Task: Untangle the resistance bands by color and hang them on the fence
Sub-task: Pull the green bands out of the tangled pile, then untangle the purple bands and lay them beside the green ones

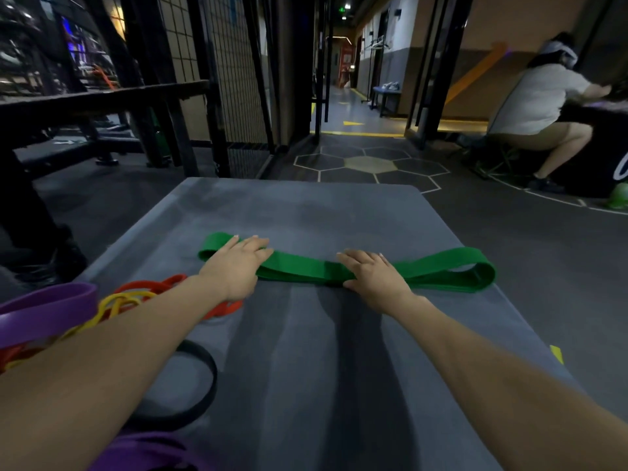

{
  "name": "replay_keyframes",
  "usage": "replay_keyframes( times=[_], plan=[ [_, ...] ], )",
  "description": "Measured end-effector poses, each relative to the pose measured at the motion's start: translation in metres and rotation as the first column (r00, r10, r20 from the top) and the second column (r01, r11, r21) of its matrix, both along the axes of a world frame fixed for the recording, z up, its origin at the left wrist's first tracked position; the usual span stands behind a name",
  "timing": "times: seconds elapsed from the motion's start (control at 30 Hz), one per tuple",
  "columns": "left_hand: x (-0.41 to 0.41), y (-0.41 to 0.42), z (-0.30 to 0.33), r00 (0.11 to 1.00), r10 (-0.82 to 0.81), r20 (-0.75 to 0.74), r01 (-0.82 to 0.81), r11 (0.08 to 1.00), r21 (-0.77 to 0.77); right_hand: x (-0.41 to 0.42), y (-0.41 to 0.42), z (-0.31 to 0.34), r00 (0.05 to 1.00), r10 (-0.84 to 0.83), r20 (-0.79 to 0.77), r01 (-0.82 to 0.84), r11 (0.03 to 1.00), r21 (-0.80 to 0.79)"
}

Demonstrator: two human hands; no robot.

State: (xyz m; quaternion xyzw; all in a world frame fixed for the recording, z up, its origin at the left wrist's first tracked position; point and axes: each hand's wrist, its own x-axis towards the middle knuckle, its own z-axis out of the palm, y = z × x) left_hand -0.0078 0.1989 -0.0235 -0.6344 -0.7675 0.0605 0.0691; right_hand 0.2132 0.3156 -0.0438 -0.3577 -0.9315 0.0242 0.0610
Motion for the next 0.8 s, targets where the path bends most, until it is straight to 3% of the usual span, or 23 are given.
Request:
replay_keyframes(
  times=[0.23,0.5,0.8],
  plan=[
    [0.018,-0.071,0.038,0.996,0.003,0.084,-0.016,0.989,0.148,-0.013,-0.070,0.035,0.993,-0.013,-0.114,0.001,0.995,-0.104],
    [0.020,-0.210,0.052,0.939,0.099,0.329,-0.202,0.933,0.297,-0.040,-0.206,0.056,0.965,0.045,-0.257,-0.124,0.945,-0.301],
    [0.032,-0.305,0.029,0.874,0.163,0.458,-0.361,0.849,0.386,-0.061,-0.300,0.053,0.959,0.138,-0.249,-0.214,0.926,-0.310]
  ],
)
